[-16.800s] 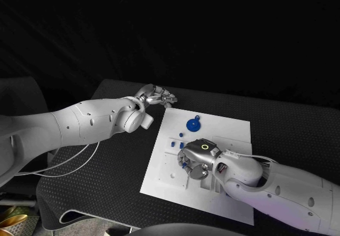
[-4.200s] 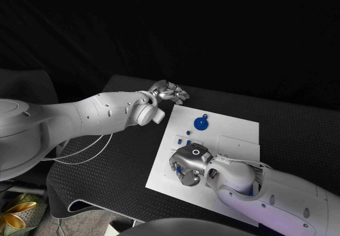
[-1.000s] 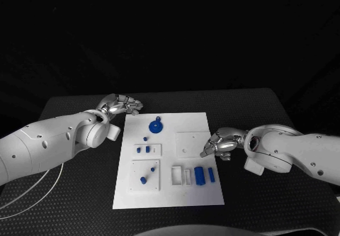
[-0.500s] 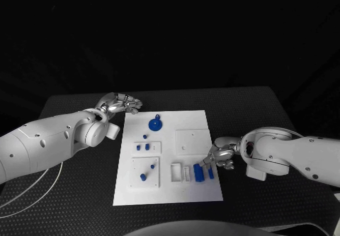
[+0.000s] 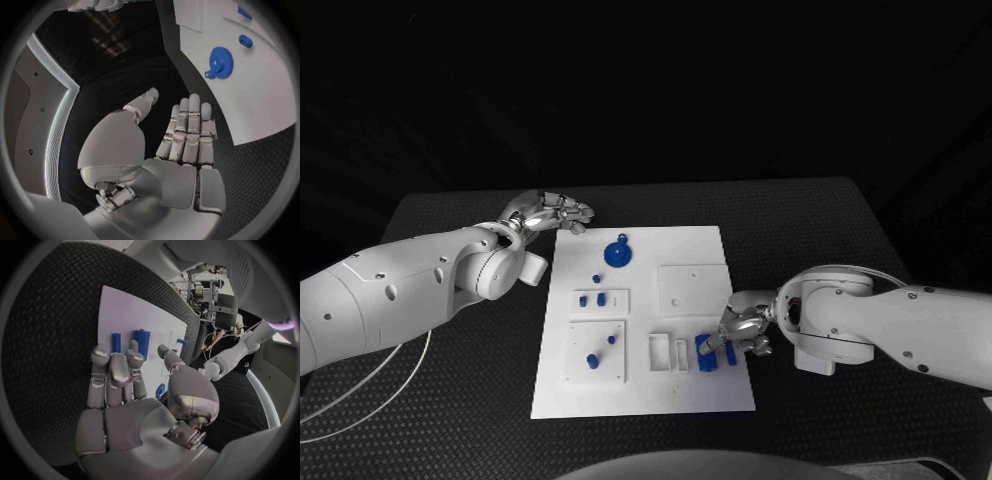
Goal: Assemble the parts on the task board
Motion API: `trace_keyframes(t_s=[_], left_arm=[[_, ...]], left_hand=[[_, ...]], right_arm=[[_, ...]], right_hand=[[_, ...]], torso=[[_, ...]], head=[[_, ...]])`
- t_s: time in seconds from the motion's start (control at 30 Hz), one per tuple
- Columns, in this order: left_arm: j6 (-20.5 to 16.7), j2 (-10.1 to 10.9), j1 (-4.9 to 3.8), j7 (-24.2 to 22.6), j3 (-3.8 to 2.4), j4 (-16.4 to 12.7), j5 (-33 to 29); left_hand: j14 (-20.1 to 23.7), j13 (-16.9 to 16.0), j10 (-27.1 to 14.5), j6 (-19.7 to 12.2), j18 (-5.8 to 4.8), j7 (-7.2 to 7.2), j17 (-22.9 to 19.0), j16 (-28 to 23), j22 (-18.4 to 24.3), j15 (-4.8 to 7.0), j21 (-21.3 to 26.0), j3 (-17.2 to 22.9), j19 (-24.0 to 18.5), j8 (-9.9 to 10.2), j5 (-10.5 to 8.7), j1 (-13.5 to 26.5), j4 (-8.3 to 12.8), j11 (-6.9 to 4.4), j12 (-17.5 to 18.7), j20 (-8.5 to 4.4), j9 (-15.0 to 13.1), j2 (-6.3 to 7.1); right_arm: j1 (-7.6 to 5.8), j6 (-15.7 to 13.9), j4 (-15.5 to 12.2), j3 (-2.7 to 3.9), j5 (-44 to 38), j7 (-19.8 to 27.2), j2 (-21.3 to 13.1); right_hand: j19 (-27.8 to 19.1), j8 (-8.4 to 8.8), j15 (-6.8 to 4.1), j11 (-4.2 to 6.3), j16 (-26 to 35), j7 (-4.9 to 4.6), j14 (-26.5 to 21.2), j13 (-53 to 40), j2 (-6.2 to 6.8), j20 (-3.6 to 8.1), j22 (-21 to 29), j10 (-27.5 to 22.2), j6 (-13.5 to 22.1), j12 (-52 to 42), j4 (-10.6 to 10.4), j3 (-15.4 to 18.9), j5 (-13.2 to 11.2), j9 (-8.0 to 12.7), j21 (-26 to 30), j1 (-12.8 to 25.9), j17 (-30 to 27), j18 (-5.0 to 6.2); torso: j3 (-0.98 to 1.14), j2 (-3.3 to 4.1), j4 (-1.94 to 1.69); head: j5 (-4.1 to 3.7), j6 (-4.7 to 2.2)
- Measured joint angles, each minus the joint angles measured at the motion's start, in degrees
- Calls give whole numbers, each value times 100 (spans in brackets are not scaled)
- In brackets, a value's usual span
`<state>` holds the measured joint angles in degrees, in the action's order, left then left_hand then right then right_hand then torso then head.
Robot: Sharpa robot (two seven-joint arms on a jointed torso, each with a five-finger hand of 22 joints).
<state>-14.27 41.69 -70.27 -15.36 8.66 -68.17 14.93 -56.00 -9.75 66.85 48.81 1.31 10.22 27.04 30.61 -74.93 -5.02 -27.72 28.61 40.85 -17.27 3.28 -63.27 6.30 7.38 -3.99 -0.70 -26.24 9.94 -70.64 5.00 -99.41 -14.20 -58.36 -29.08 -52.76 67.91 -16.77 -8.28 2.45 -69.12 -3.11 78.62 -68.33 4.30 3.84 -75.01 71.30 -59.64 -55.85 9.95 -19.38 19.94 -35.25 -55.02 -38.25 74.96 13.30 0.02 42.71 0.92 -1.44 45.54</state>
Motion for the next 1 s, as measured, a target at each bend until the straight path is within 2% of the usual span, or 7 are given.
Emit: trace_keyframes(t_s=[0.2,0.43,0.63,0.8,1.0], left_arm=[[18,-1,0,2,0,-22,-2],[40,9,0,11,0,-42,-5],[55,15,0,19,1,-45,-7],[65,16,0,24,2,-50,-8],[68,21,0,44,2,-50,-9]], left_hand=[[0,1,0,0,0,0,11,-22,0,0,0,-5,0,0,0,6,-5,0,0,0,6,6],[0,8,0,-50,0,10,26,-44,1,0,22,-27,0,0,0,51,-27,0,0,0,17,6],[0,13,0,-51,0,10,32,-44,1,0,22,-11,0,0,0,51,-43,0,0,0,17,6],[0,13,0,-51,0,10,32,-44,2,0,22,-11,0,0,0,51,-43,0,0,0,17,6],[0,12,0,-51,0,11,40,-58,2,0,22,-11,0,0,0,51,-43,0,0,0,17,5]], right_arm=[[105,-21,111,-4,-122,-50,155],[243,-86,211,-1,-214,-80,267],[259,-182,238,4,-312,-81,378],[265,-253,256,3,-399,-81,409],[265,-321,276,3,-456,-80,452]], right_hand=[[-9,35,2,-8,38,0,-1,0,38,8,0,8,-1,0,0,0,-42,0,0,38,-1,-2],[-10,31,2,-8,67,-21,-4,0,68,8,0,9,19,0,0,0,-42,-13,0,68,-1,-2],[-21,55,-2,1,88,-20,-44,1,68,17,0,19,16,0,18,-18,-64,-23,0,68,-1,-2],[-41,82,-7,1,88,-62,-56,1,68,18,0,18,-21,0,18,-18,-64,-6,0,68,-2,-3],[-42,80,0,1,88,-64,-63,1,91,17,0,18,-19,0,34,-34,-91,-9,0,44,-2,-4]], torso=[[0,2,0],[0,2,-1],[0,2,2],[-3,1,2],[-6,-1,2]], head=[[23,3],[89,13],[143,23],[145,31],[163,39]])
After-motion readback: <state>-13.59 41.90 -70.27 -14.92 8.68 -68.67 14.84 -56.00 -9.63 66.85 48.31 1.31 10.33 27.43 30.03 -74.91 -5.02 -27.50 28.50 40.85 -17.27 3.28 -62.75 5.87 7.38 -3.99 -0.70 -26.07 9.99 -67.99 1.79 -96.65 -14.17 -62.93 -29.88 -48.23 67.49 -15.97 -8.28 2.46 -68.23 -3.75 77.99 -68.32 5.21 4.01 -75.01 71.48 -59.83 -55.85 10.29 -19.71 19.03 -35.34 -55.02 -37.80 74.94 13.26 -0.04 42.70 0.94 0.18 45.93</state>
